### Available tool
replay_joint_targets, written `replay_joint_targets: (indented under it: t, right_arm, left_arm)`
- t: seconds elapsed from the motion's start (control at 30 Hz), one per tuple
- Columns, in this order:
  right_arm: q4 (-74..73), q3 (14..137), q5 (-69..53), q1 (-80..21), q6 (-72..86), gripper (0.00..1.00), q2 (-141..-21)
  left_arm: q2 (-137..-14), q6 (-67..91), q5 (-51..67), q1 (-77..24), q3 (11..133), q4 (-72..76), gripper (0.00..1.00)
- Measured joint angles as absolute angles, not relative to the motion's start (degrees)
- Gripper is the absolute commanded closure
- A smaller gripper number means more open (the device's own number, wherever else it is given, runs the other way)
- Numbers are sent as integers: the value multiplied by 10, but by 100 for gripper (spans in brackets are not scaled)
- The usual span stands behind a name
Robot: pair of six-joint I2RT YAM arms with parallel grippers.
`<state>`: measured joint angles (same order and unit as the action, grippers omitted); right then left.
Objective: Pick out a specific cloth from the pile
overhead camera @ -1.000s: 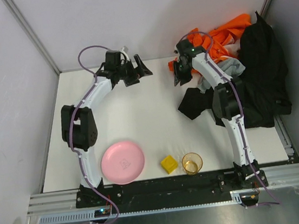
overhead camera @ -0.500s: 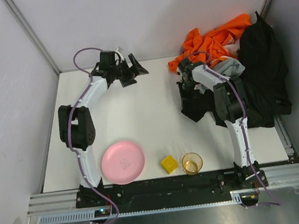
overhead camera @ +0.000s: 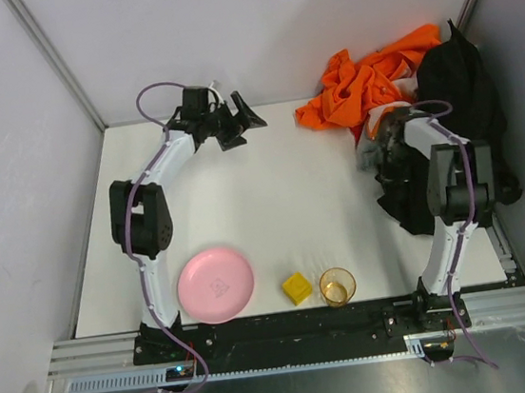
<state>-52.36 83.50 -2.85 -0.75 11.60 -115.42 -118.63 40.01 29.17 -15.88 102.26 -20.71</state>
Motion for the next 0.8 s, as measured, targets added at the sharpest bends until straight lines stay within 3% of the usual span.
replay_joint_targets:
  t: [0.1,0.27,0.47,0.6,0.8]
  right_arm:
    - [-529,830,-21,51,112,85,-1129]
    - [-538,849,-17,81,104,51,-1110]
    - [-536,903,-42,79,121,26,-1125]
    - [-534,973,-57,85,136,15,-1179]
    - [-550,1087,-77,91,161,10,-1264]
  left_arm:
    - [-1208,407,293,-171,1042,-207,0]
    - [-1248,421,304,-201,1074,-208,0]
    - [-1281,436,309,-227,1102,-208,0]
    - [-1288,441,312,-235,1107,-207,0]
    - [-1295,452,314,-241,1110,-207,0]
